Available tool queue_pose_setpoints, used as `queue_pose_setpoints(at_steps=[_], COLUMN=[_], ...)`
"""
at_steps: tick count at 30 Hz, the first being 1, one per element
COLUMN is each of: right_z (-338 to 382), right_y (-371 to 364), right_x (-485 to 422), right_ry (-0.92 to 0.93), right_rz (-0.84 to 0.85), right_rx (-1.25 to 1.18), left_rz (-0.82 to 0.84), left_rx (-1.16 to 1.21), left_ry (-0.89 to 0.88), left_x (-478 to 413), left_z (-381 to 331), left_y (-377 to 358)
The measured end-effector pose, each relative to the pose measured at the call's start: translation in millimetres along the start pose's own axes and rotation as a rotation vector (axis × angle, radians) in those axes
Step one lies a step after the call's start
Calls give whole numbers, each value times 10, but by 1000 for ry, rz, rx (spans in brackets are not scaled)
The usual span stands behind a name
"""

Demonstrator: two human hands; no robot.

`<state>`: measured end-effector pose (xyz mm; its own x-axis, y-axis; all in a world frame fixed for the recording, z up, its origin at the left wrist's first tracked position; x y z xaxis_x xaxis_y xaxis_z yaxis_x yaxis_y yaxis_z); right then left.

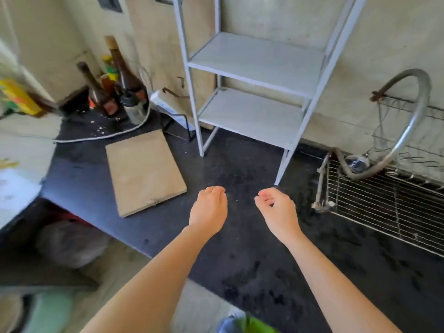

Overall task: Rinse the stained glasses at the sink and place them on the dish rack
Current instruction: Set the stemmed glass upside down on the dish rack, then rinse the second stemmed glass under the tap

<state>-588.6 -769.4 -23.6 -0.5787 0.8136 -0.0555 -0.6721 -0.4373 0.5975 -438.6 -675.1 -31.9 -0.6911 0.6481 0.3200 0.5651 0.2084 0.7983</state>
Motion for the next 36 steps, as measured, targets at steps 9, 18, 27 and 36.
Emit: queue_pose_setpoints(at_steps=[9, 18, 27, 36], right_z=[1676, 3229, 4594, 5685], right_y=[-2271, -4315, -5709, -6873], right_x=[463, 1156, 1144, 496], right_ry=[192, 350, 570, 682], right_rz=[367, 590, 763, 657], right_rx=[36, 28, 26, 71], left_rz=[-228, -375, -538, -640], left_rx=[-3, 95, 269, 581], left_ry=[204, 467, 638, 679], left_x=[524, 1237, 1123, 323], left_z=[2490, 4746, 6091, 6960], left_y=[1438, 2660, 3606, 4483])
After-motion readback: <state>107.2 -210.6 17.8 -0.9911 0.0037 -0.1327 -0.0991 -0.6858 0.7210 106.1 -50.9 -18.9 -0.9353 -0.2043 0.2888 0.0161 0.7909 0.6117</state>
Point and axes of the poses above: each hand's wrist, its own x-axis away from the middle knuckle, its own y-axis out of the back of the hand, z = x × y, the point moved 5 cm from there along -x, towards the middle knuckle, and after that the axes turned 13 degrees about y, right-handed, at the moved point
